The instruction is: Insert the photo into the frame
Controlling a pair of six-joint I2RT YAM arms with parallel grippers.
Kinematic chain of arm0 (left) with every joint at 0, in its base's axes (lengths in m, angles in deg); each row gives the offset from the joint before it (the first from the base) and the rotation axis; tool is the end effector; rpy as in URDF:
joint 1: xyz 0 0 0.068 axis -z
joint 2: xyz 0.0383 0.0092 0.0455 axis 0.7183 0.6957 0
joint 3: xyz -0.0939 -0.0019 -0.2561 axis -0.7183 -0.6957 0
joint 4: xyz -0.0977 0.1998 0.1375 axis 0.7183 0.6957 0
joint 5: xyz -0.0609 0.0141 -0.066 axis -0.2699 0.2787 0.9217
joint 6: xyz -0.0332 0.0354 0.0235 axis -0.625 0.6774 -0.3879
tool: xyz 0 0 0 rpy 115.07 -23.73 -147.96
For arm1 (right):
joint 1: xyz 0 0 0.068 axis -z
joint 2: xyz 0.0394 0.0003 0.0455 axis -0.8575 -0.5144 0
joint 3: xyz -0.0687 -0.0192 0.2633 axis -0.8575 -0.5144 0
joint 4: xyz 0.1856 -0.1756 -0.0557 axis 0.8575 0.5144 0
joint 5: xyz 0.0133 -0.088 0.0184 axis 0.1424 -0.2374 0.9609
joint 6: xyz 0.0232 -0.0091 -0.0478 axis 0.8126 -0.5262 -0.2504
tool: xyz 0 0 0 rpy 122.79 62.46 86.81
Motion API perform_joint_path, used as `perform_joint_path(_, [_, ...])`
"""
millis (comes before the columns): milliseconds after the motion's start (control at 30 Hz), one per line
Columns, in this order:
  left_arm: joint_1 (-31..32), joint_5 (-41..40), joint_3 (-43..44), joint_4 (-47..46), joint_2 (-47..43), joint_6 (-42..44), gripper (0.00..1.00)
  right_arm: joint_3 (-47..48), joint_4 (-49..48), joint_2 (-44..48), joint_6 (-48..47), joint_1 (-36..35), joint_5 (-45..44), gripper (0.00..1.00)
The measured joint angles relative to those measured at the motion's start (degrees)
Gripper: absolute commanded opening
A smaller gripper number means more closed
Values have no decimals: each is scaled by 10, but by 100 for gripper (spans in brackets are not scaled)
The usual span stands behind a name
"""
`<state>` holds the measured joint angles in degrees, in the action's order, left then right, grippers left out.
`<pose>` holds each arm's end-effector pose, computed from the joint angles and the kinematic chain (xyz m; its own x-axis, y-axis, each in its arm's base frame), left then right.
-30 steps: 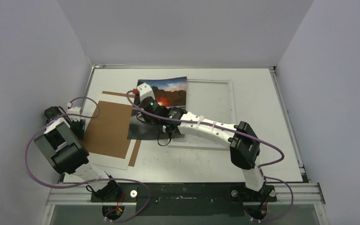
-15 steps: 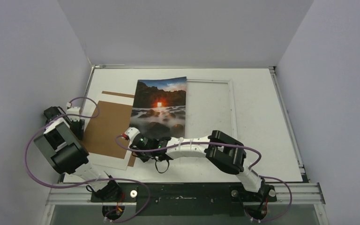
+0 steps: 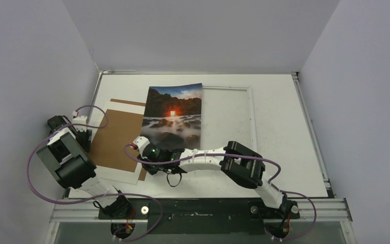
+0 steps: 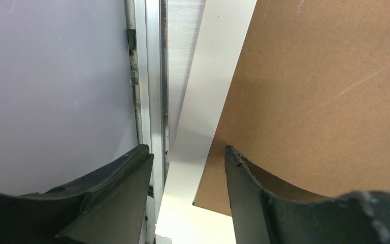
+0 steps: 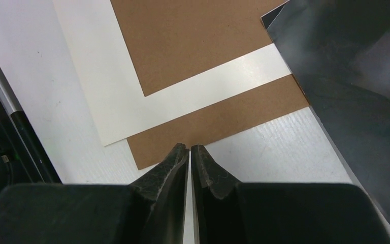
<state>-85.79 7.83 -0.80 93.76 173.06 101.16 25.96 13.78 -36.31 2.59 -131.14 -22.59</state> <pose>0.2514 0.2047 0.1624 -0.9160 0.0244 -0.4004 -0.0517 0.9827 0.1780 0.1447 0.4539 0.1671 -0.5044 -0.4895 -0.7113 -0.8421 0.4609 0.2800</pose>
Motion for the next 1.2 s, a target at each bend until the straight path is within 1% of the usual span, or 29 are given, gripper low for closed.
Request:
perform_joint_path(267, [0, 1, 0, 0, 0, 4, 52, 2, -7, -28, 4, 0, 2, 7])
perform_joint_path(1200, [2, -2, 0, 0, 0, 22, 51, -2, -28, -28, -12, -4, 12, 7])
